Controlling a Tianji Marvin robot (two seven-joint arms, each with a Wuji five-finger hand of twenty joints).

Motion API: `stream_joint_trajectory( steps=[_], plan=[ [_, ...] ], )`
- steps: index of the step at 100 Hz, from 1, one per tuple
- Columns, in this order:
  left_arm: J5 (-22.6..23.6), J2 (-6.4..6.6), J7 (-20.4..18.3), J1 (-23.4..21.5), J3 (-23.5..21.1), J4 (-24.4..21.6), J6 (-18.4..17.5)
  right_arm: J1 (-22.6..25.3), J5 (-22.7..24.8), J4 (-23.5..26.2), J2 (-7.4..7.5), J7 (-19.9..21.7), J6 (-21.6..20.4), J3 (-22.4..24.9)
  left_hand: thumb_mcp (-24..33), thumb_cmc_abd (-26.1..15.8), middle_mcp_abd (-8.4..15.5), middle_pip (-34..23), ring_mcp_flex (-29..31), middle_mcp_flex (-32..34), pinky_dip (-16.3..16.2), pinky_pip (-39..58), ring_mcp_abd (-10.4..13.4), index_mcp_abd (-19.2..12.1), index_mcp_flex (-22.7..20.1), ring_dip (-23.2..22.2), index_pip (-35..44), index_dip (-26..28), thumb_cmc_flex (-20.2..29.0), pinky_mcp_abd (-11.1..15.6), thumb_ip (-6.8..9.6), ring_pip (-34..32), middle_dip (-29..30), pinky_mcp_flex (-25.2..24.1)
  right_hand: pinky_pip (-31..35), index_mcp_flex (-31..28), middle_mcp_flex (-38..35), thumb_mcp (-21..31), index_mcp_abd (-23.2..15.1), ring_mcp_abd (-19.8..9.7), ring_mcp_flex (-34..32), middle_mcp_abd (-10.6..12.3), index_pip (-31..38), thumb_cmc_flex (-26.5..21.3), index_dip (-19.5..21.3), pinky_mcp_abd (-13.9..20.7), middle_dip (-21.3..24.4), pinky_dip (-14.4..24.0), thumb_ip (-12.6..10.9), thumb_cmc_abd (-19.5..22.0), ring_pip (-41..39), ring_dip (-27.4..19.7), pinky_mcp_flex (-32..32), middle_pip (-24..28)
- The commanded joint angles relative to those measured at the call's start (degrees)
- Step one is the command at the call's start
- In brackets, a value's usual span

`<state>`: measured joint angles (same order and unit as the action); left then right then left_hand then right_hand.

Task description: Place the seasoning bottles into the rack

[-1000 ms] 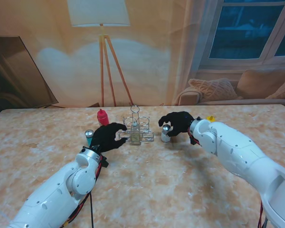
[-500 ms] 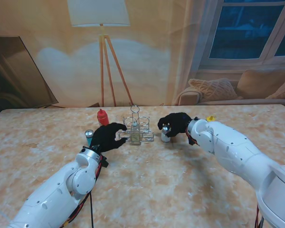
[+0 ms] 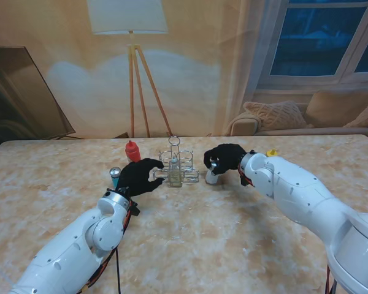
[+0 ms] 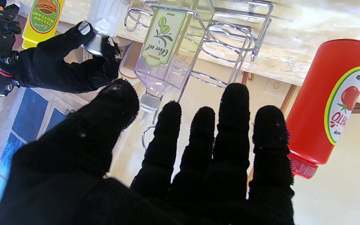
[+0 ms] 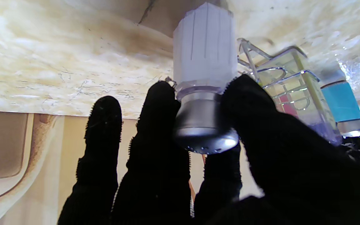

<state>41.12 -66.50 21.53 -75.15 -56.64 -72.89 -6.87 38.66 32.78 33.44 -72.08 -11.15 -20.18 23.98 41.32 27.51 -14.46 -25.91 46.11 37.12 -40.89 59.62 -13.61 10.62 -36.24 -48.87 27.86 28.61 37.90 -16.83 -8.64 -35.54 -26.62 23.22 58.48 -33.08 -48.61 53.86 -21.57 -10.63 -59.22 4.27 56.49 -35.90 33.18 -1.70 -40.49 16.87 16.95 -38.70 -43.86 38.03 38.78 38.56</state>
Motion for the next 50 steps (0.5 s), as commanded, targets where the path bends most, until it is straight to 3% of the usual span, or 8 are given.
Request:
stream_joint_trajectory(
  steps=[1,27,50],
  plan=[
    [0.21,-0.01,-0.82,0.00,-0.02,-0.12,0.05,0.52,-0.32,0.27,-0.36,1.20,-0.22,0.18,1.40,0.47,-0.47,0.40,-1.10,-0.22,-1.22,-0.39,0.34,-0.88,-0.67,-0.37,0.05,0.51,0.87,0.05,1.14,-0.10,-0.22,-0.63,1.31,-2.87,-4.38,1.45,-4.26,-2.22,-1.80,4.75,5.47,-4.41,1.72,2.03,-3.73,1.16,0.49,0.74,-2.50,2.37,1.54,3.84],
    [0.32,0.02,-0.84,-0.01,0.00,-0.12,-0.03,0.98,0.25,2.13,0.61,2.11,-0.51,1.25,1.61,0.63,-0.52,0.36,-1.11,-0.20,-1.18,-0.38,0.39,-0.82,-0.82,-0.35,0.19,0.54,0.95,0.08,1.13,-0.09,-0.22,-0.58,2.54,-5.74,-6.68,3.58,-4.81,-2.75,-4.31,4.94,6.42,-4.90,2.49,1.74,-5.01,3.54,0.01,-2.48,-5.71,3.82,5.08,5.46],
    [0.34,0.03,-0.85,0.00,0.00,-0.10,-0.10,1.48,0.68,3.60,1.13,2.46,-0.93,2.13,1.74,0.67,-0.44,0.31,-1.09,-0.20,-1.07,-0.44,0.41,-0.79,-0.91,-0.32,0.35,0.59,0.99,0.18,1.09,-0.07,-0.22,-0.56,2.50,-7.20,-7.78,5.82,-4.91,-3.26,-7.79,4.58,6.60,-4.15,2.73,0.75,-4.30,4.82,-0.73,-4.97,-0.50,4.95,8.30,6.07]
  ],
)
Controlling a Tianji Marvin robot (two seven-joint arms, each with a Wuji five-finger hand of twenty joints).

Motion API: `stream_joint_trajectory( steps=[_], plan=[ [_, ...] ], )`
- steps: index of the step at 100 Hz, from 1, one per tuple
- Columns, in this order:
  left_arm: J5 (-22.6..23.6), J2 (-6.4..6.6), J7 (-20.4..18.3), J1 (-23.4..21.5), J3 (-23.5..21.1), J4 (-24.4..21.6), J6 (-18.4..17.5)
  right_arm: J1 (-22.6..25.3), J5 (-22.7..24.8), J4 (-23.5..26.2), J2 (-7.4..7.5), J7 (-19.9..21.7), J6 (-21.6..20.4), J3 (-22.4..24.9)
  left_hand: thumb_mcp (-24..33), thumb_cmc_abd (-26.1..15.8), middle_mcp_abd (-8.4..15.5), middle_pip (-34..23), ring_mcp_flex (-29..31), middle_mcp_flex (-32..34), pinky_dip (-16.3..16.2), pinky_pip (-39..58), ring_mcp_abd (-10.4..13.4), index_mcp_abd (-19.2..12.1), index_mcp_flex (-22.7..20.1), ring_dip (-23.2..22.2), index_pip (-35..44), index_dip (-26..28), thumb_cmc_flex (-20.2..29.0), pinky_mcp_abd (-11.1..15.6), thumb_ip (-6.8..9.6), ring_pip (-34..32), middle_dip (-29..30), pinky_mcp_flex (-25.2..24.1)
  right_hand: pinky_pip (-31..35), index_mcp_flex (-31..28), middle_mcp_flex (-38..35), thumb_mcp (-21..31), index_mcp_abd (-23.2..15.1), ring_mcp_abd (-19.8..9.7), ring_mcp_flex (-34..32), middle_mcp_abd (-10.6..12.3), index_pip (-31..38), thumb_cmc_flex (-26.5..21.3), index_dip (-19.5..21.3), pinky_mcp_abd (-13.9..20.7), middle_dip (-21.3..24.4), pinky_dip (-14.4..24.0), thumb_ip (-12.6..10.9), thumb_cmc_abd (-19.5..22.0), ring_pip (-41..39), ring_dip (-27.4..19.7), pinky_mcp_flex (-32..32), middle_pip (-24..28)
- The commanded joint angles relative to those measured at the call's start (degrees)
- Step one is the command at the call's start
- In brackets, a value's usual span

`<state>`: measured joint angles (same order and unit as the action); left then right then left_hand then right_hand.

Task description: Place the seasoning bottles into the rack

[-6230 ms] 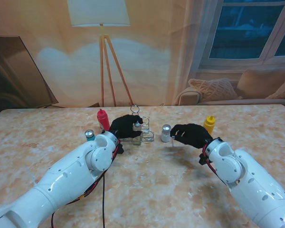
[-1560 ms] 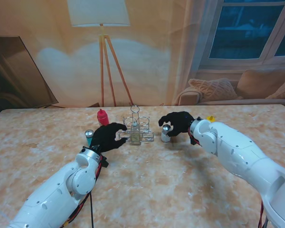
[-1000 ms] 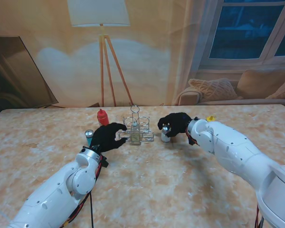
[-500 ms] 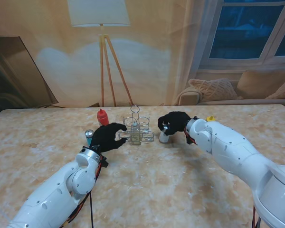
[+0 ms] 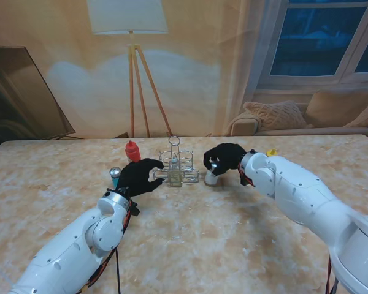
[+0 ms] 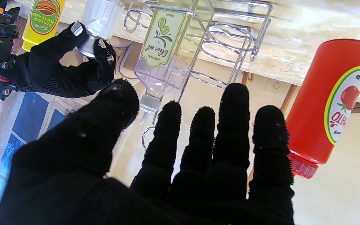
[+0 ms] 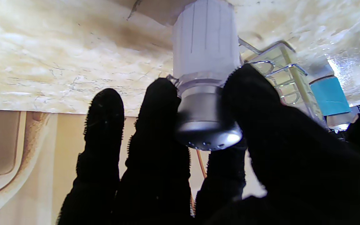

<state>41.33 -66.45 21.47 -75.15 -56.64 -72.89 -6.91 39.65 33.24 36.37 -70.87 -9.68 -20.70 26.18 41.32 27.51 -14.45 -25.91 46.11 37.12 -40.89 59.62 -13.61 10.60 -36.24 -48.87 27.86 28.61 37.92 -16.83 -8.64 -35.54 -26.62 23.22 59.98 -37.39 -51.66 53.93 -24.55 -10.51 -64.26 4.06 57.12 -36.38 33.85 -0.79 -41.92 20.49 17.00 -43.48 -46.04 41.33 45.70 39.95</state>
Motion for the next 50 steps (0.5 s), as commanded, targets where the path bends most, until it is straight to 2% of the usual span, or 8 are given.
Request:
stream_joint_trajectory(
  steps=[1,11,19,30,50],
  plan=[
    [0.14,-0.02,-0.79,0.00,0.00,-0.10,-0.05,0.49,0.22,0.67,-0.08,0.99,-0.45,-0.06,1.72,0.65,-0.41,0.32,-1.06,-0.21,-1.06,-0.43,0.44,-0.80,-0.91,-0.32,0.36,0.59,0.92,0.16,1.09,-0.08,-0.22,-0.53,0.98,-2.98,-4.78,5.80,-1.96,-3.47,-2.86,4.74,6.04,-3.67,2.12,-0.27,-2.80,1.18,-0.79,-0.29,2.01,1.62,1.46,4.77],
    [0.19,-0.01,-0.76,-0.01,-0.03,-0.10,-0.06,0.63,-0.18,0.59,-0.22,1.10,-0.61,0.16,1.70,0.57,-0.48,0.33,-1.04,-0.25,-1.03,-0.42,0.41,-0.85,-0.89,-0.33,0.42,0.61,0.86,0.16,1.08,-0.09,-0.21,-0.49,0.27,-3.75,-5.27,6.13,-2.28,-3.43,-4.17,5.16,6.28,-3.36,2.22,-1.40,0.96,0.01,-0.57,-0.91,7.92,0.12,1.79,6.07],
    [0.24,0.00,-0.74,-0.05,-0.05,-0.15,-0.06,0.75,-0.75,0.36,-0.46,1.16,-0.64,0.35,1.63,0.54,-0.45,0.29,-0.93,-0.13,-1.03,-0.37,0.50,-0.79,-1.01,-0.34,0.51,0.63,0.90,0.19,1.08,-0.15,-0.22,-0.43,0.07,-4.23,-5.46,6.00,-2.20,-0.74,-3.87,5.81,6.68,-3.81,2.07,-2.58,4.85,-1.22,-0.93,-0.13,13.02,-3.48,1.67,6.56],
    [0.34,0.02,-0.71,-0.07,-0.04,-0.16,-0.10,0.71,-1.44,0.13,-0.63,1.79,-1.01,0.31,1.57,0.49,-0.43,0.26,-0.96,-0.12,-1.00,-0.35,0.47,-0.80,-1.05,-0.33,0.58,0.65,0.96,0.19,1.09,-0.14,-0.23,-0.39,0.53,-4.51,-5.01,6.68,-1.99,0.81,-3.89,5.68,7.21,-4.16,2.32,-2.55,6.03,-1.89,-1.48,-0.53,15.78,-5.74,1.82,8.36],
    [0.35,0.02,-0.75,-0.01,0.02,-0.09,-0.12,0.40,-1.58,-0.26,-0.77,1.95,-1.86,-0.21,1.46,0.38,-0.42,0.32,-1.03,-0.25,-1.00,-0.29,0.43,-0.81,-1.07,-0.32,0.66,0.67,1.05,0.15,1.11,-0.11,-0.20,-0.38,1.25,-4.70,-3.96,9.52,-1.90,0.71,-3.54,6.05,8.06,-4.37,3.81,-2.03,6.31,-2.24,-2.82,-2.12,15.14,-4.32,1.75,10.78]
  ],
)
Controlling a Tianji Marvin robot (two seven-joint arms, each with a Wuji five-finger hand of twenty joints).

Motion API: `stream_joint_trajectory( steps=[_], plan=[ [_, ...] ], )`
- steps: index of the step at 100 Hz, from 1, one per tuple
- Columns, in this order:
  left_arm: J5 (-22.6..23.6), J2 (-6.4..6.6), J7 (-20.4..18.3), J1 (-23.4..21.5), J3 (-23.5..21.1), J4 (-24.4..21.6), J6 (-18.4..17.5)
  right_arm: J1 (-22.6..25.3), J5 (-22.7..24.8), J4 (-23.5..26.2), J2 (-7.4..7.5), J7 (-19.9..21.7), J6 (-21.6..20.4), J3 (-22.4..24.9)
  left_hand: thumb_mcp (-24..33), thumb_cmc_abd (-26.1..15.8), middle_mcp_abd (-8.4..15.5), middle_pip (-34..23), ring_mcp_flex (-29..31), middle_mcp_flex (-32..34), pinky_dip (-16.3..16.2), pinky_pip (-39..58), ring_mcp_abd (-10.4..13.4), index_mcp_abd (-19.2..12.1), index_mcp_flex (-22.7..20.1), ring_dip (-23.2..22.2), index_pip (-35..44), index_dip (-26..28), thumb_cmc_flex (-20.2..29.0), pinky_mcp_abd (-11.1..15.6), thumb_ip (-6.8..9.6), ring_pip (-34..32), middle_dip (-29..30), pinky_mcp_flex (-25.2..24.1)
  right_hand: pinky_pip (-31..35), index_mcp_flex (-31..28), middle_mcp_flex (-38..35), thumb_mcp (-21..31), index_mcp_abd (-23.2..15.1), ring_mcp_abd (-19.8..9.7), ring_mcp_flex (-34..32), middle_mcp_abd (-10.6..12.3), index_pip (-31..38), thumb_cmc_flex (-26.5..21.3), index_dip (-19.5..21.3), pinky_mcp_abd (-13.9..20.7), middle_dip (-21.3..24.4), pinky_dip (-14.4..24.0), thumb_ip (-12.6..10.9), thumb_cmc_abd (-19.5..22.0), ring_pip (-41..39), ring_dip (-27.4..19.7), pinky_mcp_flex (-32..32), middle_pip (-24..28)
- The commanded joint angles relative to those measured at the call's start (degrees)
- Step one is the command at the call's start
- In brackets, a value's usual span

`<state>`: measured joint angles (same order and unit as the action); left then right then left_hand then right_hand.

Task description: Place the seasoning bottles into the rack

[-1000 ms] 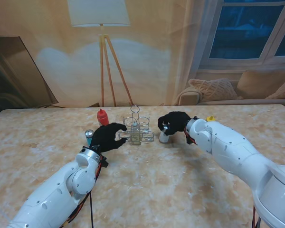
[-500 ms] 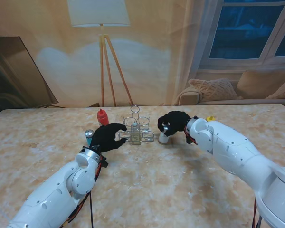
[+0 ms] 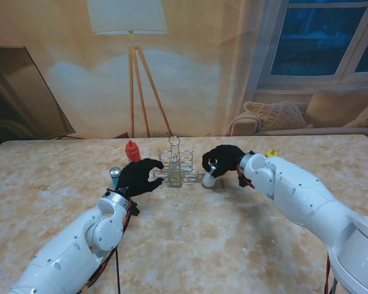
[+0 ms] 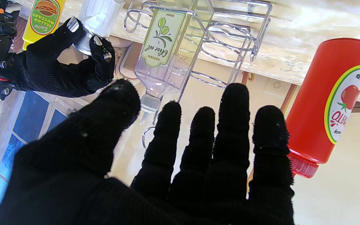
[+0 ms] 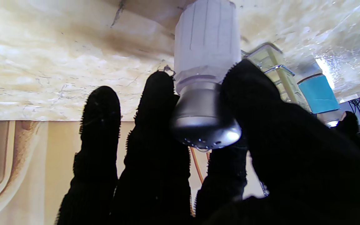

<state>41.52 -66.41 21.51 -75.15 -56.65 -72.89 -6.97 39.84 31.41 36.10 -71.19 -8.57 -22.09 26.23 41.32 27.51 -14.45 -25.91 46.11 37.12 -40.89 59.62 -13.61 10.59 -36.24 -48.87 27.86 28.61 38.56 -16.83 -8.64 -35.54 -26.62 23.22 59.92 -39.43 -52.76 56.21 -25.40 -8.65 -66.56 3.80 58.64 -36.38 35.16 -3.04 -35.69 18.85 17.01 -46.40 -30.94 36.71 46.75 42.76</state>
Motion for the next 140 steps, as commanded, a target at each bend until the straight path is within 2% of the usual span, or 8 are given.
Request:
stream_joint_trajectory(
  steps=[1,14,42,56,114,140],
  plan=[
    [0.16,-0.01,-0.79,0.00,0.04,-0.09,-0.06,0.21,0.26,0.00,-0.44,0.83,-0.51,-0.27,1.47,0.38,-0.40,0.31,-1.02,-0.24,-1.00,-0.29,0.42,-0.79,-1.10,-0.33,0.68,0.67,0.44,0.17,1.12,-0.11,-0.20,-0.39,1.40,-2.75,-2.90,7.32,-1.09,-1.21,-1.29,6.26,6.53,-4.36,2.52,0.25,0.08,-0.55,-2.84,0.66,-0.06,0.40,0.78,8.01],
    [0.28,0.02,-0.79,-0.02,0.05,-0.12,-0.06,0.44,0.72,0.73,-0.09,0.63,-0.76,0.18,1.49,0.45,-0.44,0.29,-0.98,-0.22,-1.01,-0.23,0.51,-0.80,-1.18,-0.32,0.78,0.70,0.51,0.27,1.13,-0.12,-0.21,-0.32,2.70,-3.20,-3.54,8.07,-1.50,-2.27,-2.37,6.63,6.09,-4.01,2.43,0.84,-0.02,0.31,-2.90,0.25,-2.45,2.27,1.31,7.96],
    [0.42,0.05,-0.78,-0.06,0.07,-0.18,-0.12,2.50,4.59,8.11,2.73,1.88,0.94,3.69,1.67,0.62,-0.39,0.24,-0.93,-0.17,-0.95,-0.19,0.63,-0.78,-1.32,-0.30,1.01,0.77,0.50,0.43,1.11,-0.13,-0.22,-0.18,3.35,-3.36,-3.59,8.89,-1.13,-3.22,-2.92,5.64,5.79,-3.76,1.77,0.83,-1.80,1.91,-3.10,-0.43,-5.08,4.14,1.43,7.66],
    [0.46,0.06,-0.76,-0.05,0.08,-0.18,-0.17,2.95,5.97,10.87,3.44,2.62,1.96,4.72,1.82,0.75,-0.45,0.20,-0.82,-0.15,-0.89,-0.21,0.70,-0.76,-1.38,-0.28,1.13,0.81,0.53,0.45,1.10,-0.16,-0.22,-0.12,3.30,-3.16,-3.44,8.87,-0.55,-4.15,-2.96,4.77,5.87,-3.69,1.29,0.64,-3.15,2.97,-3.12,-0.35,-6.74,5.63,1.34,7.42],
    [0.54,0.06,-0.59,-0.24,-0.21,-0.32,-0.19,4.70,8.99,19.98,5.02,6.50,7.05,7.03,1.97,0.85,-0.53,0.11,-0.75,-0.13,-0.63,-0.21,0.82,-0.75,-1.53,-0.22,1.36,0.80,0.62,0.72,1.05,-0.13,-0.22,0.08,3.67,-3.97,-4.09,9.69,1.29,-3.88,-3.15,2.60,6.02,-3.65,0.21,-0.17,-6.14,5.34,-3.36,-1.45,-9.95,7.34,1.31,6.86],
    [0.52,0.05,-0.56,-0.26,-0.23,-0.34,-0.18,3.55,8.70,19.34,3.70,5.12,11.17,4.67,2.02,0.89,-0.59,0.08,-0.72,-0.13,-0.55,-0.18,0.80,-0.65,-1.58,-0.22,1.43,0.80,0.76,0.73,1.06,-0.15,-0.21,0.09,4.33,-4.05,-4.06,11.04,2.15,-4.00,-3.38,1.63,6.12,-3.08,0.53,-0.84,-7.33,6.74,-3.49,-2.29,-11.34,7.49,1.55,7.16]
  ],
)
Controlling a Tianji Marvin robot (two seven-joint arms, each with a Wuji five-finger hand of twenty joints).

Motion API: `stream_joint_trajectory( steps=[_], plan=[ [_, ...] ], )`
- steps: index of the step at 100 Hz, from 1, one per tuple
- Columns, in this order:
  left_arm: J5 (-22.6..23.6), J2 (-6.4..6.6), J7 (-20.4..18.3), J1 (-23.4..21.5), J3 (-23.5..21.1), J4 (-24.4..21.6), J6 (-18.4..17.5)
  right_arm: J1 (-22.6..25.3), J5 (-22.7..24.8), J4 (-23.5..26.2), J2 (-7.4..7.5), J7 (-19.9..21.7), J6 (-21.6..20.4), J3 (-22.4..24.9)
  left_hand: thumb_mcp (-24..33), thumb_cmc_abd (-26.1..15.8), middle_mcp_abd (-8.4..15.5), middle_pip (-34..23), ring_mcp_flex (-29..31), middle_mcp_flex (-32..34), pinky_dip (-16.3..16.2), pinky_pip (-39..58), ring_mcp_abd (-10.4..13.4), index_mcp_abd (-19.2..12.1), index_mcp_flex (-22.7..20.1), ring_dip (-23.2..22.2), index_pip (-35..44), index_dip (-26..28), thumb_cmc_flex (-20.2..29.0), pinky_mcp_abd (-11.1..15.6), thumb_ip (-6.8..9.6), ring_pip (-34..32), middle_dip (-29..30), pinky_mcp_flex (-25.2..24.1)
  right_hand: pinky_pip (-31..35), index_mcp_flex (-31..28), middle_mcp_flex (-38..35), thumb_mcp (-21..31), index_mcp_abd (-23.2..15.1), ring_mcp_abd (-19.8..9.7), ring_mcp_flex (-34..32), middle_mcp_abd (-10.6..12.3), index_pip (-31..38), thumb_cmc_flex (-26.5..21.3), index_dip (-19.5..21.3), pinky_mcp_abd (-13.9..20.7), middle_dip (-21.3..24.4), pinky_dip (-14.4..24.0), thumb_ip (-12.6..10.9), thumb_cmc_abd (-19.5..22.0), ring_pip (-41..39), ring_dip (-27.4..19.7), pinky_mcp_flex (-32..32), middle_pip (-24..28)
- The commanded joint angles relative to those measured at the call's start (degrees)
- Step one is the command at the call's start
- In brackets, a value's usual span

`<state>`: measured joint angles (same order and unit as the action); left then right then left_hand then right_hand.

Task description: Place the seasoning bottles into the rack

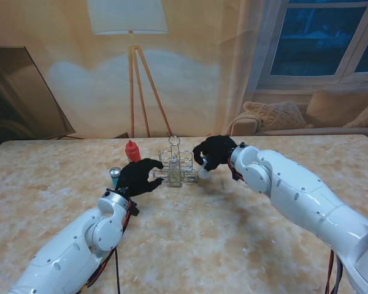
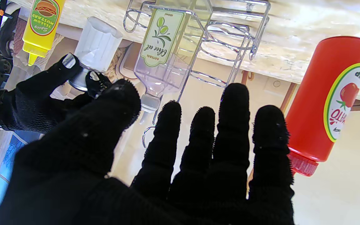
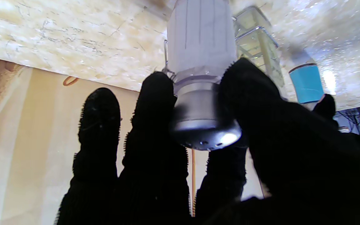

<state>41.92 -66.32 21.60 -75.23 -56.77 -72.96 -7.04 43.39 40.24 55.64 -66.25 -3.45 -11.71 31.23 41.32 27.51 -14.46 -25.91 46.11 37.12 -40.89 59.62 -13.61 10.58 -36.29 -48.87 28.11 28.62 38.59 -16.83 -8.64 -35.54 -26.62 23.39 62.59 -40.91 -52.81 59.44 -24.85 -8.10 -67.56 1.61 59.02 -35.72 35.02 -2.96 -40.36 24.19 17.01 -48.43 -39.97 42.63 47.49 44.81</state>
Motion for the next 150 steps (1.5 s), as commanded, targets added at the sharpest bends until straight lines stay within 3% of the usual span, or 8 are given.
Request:
stream_joint_trajectory(
  steps=[1,41,80,150],
  plan=[
    [0.12,-0.04,-0.65,-0.19,-0.12,-0.28,-0.11,-0.01,-0.17,-0.19,-1.29,-0.05,0.99,-0.40,2.01,0.91,-0.58,0.08,-0.68,-0.11,-0.55,-0.16,0.87,-0.65,-1.52,-0.22,1.18,0.78,0.71,0.74,1.06,-0.17,-0.22,-0.04,1.72,-2.54,-4.02,7.84,1.67,-4.54,-2.41,3.84,5.74,-3.72,0.68,-0.98,-2.68,1.46,-3.46,-0.28,-2.36,1.53,0.87,5.13],
    [0.25,-0.02,-0.53,-0.19,-0.24,-0.23,-0.08,0.46,-1.88,-0.51,-3.35,-2.41,7.06,-1.90,2.07,0.90,-0.52,0.06,-0.67,-0.16,-0.45,-0.12,0.90,-0.65,-1.54,-0.21,1.28,0.79,0.76,0.74,1.06,-0.17,-0.21,0.00,2.19,-2.61,-4.04,7.77,3.40,-3.72,-2.67,2.16,5.62,-4.14,0.73,-2.12,-2.68,2.51,-3.12,-0.23,-3.43,0.57,1.24,5.52],
    [0.20,-0.04,-0.56,-0.06,-0.12,-0.10,0.03,-0.55,-3.04,-2.91,-5.32,-4.97,8.28,-3.93,2.04,0.82,-0.51,0.06,-0.75,-0.20,-0.38,-0.11,0.88,-0.66,-1.54,-0.19,1.28,0.77,0.78,0.80,1.05,-0.16,-0.19,-0.04,2.55,-2.40,-3.85,7.19,4.09,-3.72,-2.67,1.71,5.33,-4.32,0.66,-2.03,-2.94,3.07,-3.21,0.49,-4.12,0.16,1.27,5.52],
    [0.33,0.00,-0.53,-0.26,-0.29,-0.23,0.07,-0.56,-3.65,-5.45,-7.31,-8.55,9.28,-5.70,2.04,0.91,-0.55,0.09,-0.76,-0.20,-0.37,-0.07,0.87,-0.61,-1.75,-0.20,1.48,0.85,0.75,0.77,1.04,-0.19,-0.16,-0.12,2.42,-1.45,-2.91,5.85,4.08,-3.25,-2.12,1.82,5.30,-4.74,0.87,-1.48,-3.30,3.37,-3.28,1.78,-4.46,-0.92,0.97,5.45]
  ],
)
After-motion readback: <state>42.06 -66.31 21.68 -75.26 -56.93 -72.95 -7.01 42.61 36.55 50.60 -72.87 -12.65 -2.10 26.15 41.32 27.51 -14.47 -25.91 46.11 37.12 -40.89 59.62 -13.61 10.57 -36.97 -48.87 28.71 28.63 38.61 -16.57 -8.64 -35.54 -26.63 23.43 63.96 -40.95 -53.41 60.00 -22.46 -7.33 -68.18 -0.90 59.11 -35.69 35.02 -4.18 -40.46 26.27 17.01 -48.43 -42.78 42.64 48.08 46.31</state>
